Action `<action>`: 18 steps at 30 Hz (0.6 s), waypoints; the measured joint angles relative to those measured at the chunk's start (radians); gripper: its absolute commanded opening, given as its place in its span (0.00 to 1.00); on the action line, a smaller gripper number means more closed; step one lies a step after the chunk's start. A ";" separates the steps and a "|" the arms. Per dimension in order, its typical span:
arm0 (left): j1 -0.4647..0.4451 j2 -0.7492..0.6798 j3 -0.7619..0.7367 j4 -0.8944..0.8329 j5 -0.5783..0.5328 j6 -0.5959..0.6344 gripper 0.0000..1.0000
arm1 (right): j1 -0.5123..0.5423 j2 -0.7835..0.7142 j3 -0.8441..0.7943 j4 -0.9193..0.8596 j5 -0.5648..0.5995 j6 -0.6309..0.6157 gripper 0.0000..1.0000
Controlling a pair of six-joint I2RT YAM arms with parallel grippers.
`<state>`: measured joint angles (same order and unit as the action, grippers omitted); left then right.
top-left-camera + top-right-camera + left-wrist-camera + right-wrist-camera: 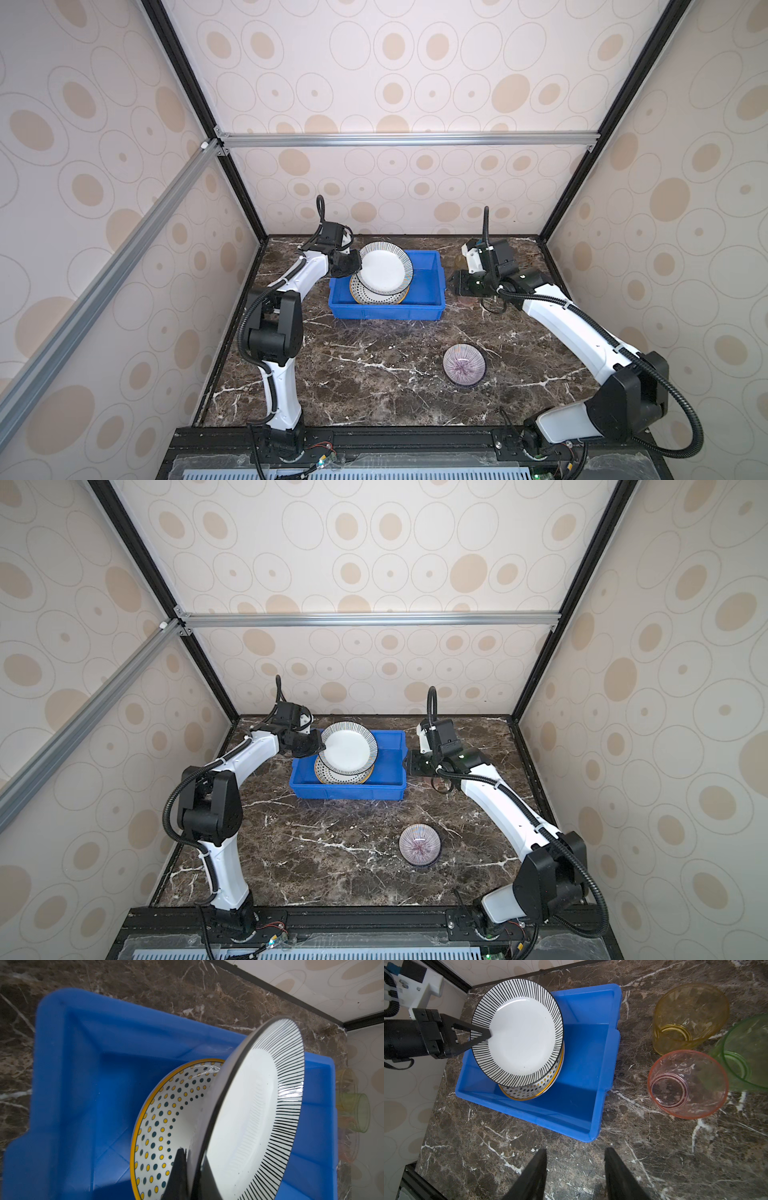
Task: Place the mixed dishes into the plastic bin
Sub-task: 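Lower the striped plate onto the dotted plate in the bin with the left gripper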
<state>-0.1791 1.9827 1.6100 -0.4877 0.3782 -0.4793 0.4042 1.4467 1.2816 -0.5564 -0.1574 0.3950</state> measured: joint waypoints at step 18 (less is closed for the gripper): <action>0.004 0.008 -0.004 0.002 0.024 0.002 0.00 | 0.000 0.040 0.024 0.003 -0.024 0.008 0.49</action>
<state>-0.1749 1.9907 1.6062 -0.4854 0.4023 -0.4770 0.4038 1.4868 1.3052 -0.5533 -0.1810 0.4026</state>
